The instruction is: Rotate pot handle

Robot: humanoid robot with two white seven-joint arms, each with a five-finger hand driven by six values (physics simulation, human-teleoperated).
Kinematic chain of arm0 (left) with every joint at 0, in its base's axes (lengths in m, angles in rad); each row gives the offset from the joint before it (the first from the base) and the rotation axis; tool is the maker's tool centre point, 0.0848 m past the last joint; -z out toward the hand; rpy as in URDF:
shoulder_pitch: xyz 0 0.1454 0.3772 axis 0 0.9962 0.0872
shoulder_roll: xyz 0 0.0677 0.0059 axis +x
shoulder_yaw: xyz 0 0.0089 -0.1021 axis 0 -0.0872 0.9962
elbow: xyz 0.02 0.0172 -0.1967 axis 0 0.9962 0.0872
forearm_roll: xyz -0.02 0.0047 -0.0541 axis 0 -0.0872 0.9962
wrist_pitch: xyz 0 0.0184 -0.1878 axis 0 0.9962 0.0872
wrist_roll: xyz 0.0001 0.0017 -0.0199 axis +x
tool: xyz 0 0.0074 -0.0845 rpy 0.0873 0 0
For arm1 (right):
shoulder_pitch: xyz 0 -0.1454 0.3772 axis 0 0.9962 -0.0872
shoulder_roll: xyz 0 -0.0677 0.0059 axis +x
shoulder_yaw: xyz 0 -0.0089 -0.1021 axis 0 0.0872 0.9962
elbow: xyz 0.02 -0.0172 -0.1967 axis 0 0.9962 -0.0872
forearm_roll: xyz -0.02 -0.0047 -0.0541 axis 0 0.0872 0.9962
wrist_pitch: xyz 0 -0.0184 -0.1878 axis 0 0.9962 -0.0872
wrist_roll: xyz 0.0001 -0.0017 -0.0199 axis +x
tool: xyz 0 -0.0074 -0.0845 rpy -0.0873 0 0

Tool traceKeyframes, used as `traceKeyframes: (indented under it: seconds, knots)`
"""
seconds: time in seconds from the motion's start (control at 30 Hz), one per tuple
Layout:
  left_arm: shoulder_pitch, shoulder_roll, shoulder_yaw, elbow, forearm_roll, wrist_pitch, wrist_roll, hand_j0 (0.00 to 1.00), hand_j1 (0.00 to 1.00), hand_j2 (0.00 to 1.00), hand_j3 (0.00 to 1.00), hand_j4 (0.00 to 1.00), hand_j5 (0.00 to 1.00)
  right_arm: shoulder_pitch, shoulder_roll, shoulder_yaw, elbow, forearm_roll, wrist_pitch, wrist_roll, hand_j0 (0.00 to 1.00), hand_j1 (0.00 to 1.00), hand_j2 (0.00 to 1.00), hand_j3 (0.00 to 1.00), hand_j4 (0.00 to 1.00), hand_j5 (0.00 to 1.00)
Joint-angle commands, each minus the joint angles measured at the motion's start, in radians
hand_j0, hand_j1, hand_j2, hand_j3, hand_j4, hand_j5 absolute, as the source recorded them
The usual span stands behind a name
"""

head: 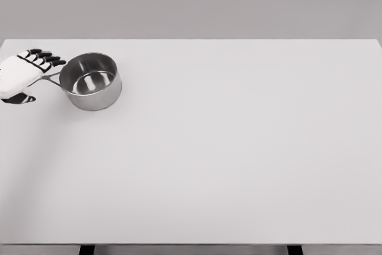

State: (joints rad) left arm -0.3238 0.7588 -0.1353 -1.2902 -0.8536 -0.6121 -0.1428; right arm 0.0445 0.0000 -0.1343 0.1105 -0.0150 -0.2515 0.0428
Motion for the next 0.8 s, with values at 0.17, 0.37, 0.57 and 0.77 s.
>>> traceKeyframes:
  seconds: [0.17,0.37,0.57,0.77]
  knots:
    - [0.311,0.040,0.244,-0.376,0.242,0.001,-0.012,1.00,1.00,1.00,1.00,1.00,1.00,0.000,0.000,-0.001,0.000,0.000,0.000,0.000,1.00,1.00,1.00,1.00,1.00,1.00]
    - [0.388,0.025,0.198,-0.371,0.238,0.001,-0.012,1.00,1.00,1.00,1.00,1.00,1.00,0.000,0.000,-0.001,0.000,0.000,0.000,0.000,1.00,1.00,1.00,1.00,1.00,1.00]
    - [0.344,0.019,0.118,-0.385,0.252,0.001,-0.009,1.00,1.00,1.00,1.00,1.00,1.00,0.000,0.000,-0.001,0.000,0.000,0.000,0.000,1.00,1.00,1.00,1.00,1.00,1.00]
    - [0.331,0.025,0.118,-0.385,0.269,0.001,-0.004,1.00,1.00,1.00,1.00,1.00,1.00,0.000,0.000,-0.001,0.000,0.000,0.000,0.000,1.00,1.00,1.00,1.00,1.00,1.00]
